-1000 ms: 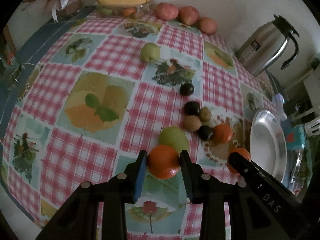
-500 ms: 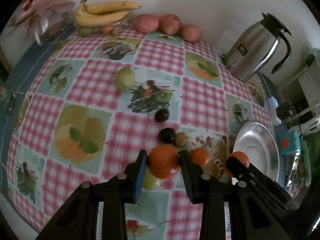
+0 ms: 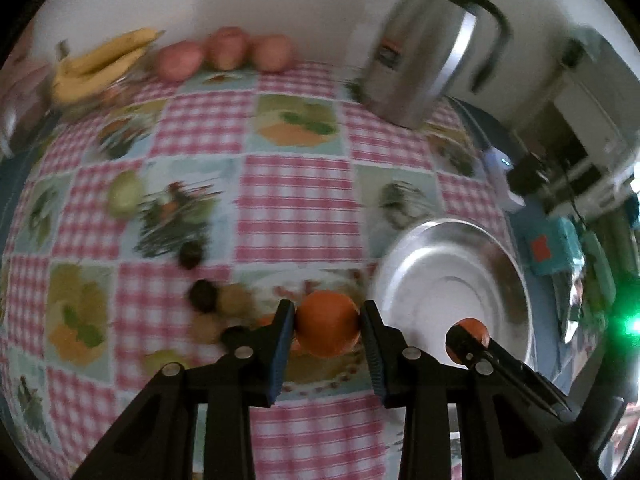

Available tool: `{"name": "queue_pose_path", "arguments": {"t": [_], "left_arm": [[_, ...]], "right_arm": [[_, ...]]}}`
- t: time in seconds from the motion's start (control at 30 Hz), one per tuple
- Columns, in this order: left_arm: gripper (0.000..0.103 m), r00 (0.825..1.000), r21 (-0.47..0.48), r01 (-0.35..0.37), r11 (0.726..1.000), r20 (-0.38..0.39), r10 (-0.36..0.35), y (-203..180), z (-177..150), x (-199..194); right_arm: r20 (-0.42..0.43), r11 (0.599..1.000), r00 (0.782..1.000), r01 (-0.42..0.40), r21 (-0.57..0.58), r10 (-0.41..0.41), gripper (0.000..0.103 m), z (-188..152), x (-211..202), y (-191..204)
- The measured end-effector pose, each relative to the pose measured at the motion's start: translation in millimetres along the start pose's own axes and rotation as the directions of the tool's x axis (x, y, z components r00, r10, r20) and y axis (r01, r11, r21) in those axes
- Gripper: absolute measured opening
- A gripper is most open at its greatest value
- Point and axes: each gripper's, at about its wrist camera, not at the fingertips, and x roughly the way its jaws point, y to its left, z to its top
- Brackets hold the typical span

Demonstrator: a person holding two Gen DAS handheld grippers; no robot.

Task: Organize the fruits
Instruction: 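Carry both oranges to the steel plate and open both tools to release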

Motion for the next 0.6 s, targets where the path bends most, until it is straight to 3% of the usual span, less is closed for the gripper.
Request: {"name": "queue_pose_path", "arguments": {"t": [0.27, 0.6], "left_arm": [[0.036, 0.999, 0.145, 0.046, 0.988, -0.032, -0.042, -53, -9, 33], [0.036, 0.996, 0.188, 0.065, 0.98, -0.064, -0.054, -59, -20, 54]], "right_arm": [[0.005, 0.985, 0.998, 0.06, 0.16, -0.062, 0.041, 5, 0, -59], [-0.026, 0.978, 0.998, 0.053, 0.201, -0.049, 0.041, 5, 8, -72]]}}
